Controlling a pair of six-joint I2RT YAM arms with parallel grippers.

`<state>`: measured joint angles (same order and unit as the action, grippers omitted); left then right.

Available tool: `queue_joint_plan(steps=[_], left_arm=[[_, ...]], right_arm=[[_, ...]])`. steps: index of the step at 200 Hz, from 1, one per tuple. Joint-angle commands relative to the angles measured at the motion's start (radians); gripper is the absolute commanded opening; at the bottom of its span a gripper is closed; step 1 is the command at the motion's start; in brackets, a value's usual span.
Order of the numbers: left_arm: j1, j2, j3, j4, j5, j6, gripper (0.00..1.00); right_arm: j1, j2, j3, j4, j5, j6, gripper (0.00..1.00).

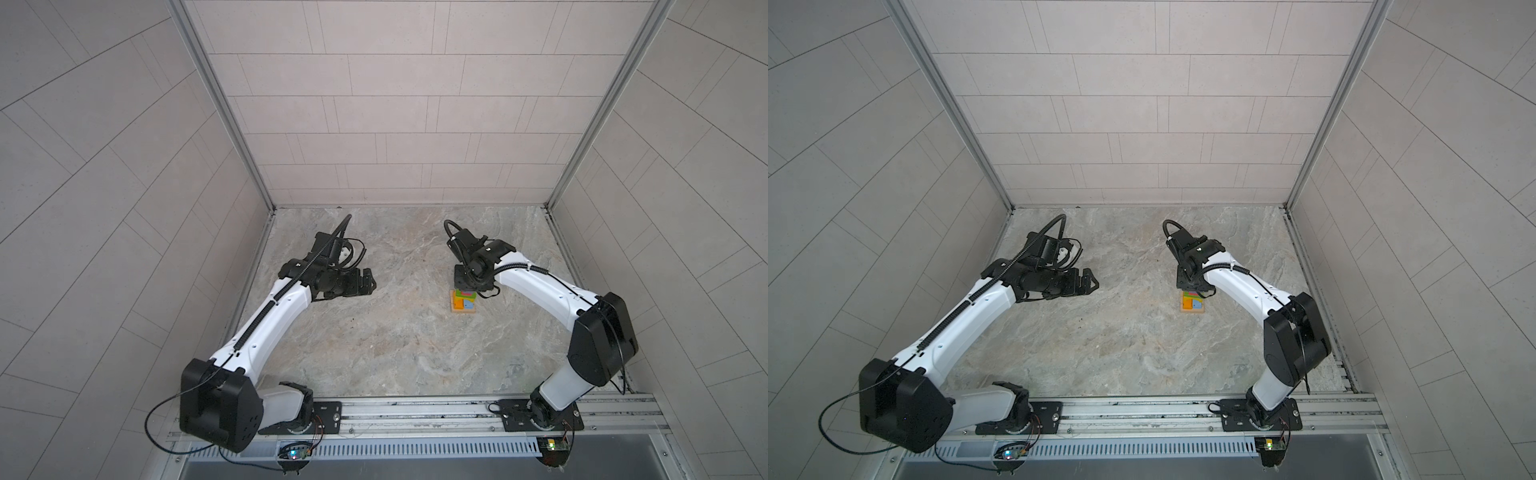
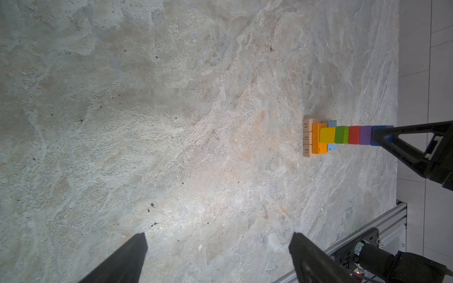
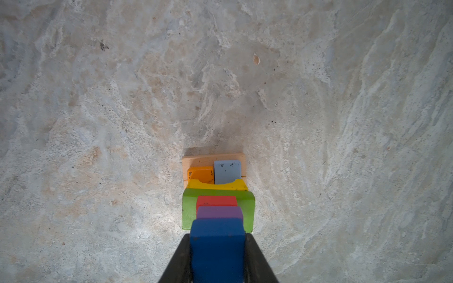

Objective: Build the wood block tower
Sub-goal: 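Lower the blue cube onto the purple cube with the right gripper, then open the right gripper to release the blue cube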

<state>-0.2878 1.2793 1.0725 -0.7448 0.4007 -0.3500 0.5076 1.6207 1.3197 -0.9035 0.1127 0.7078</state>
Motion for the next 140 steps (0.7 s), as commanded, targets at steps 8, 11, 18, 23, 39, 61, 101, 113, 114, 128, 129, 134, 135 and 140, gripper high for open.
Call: queue_joint_plan(steps=[8, 11, 18, 23, 39, 61, 101, 113, 114, 128, 129, 134, 135, 140], left_arm=[[0.007, 0.0, -0.011, 0.009, 0.005, 0.0, 0.98], [0.007, 0.0, -0.011, 0.009, 0.004, 0.0, 0.98], [0.006, -0.001, -0.011, 0.009, 0.004, 0.0, 0.98], [0.007, -0.001, -0.011, 0.009, 0.004, 0.0, 0.98], [0.006, -0.001, -0.011, 0.009, 0.004, 0.0, 0.98], [0.006, 0.0, -0.011, 0.009, 0.005, 0.0, 0.98], [0.007, -0.001, -0.01, 0.01, 0.004, -0.001, 0.98], [0.007, -0.001, -0.01, 0.009, 0.0, 0.0, 0.98], [0.007, -0.001, -0.009, 0.009, 0.0, 0.0, 0.98], [0.007, -0.003, -0.009, 0.009, -0.001, 0.0, 0.98], [0.007, -0.003, -0.009, 0.009, -0.002, 0.0, 0.98], [0.007, -0.005, -0.009, 0.011, -0.004, 0.0, 0.98], [0.007, -0.006, -0.009, 0.011, -0.004, 0.0, 0.98], [0.009, -0.008, -0.008, 0.01, -0.009, 0.0, 0.98]], right_arm=[[-0.004, -0.014, -0.005, -0.008, 0.01, 0.001, 0.35], [-0.004, -0.013, -0.005, -0.007, 0.009, 0.001, 0.36], [-0.004, -0.013, -0.005, -0.006, 0.007, -0.001, 0.36], [-0.004, -0.013, -0.005, -0.006, 0.005, -0.001, 0.36], [-0.005, -0.014, -0.004, -0.006, 0.008, -0.001, 0.37], [-0.004, -0.016, -0.005, -0.006, 0.005, -0.001, 0.38], [-0.005, -0.031, 0.01, -0.009, 0.019, -0.007, 0.42], [-0.004, -0.042, 0.016, -0.008, 0.027, -0.009, 0.49], [-0.004, -0.044, 0.016, -0.008, 0.026, -0.01, 0.49], [-0.004, -0.058, 0.024, -0.008, 0.03, -0.016, 0.56], [-0.004, -0.06, 0.025, -0.008, 0.031, -0.017, 0.57], [-0.004, -0.067, 0.028, -0.008, 0.032, -0.02, 0.61], [-0.004, -0.068, 0.029, -0.008, 0.033, -0.021, 0.62], [-0.004, -0.076, 0.031, -0.007, 0.034, -0.026, 0.65]])
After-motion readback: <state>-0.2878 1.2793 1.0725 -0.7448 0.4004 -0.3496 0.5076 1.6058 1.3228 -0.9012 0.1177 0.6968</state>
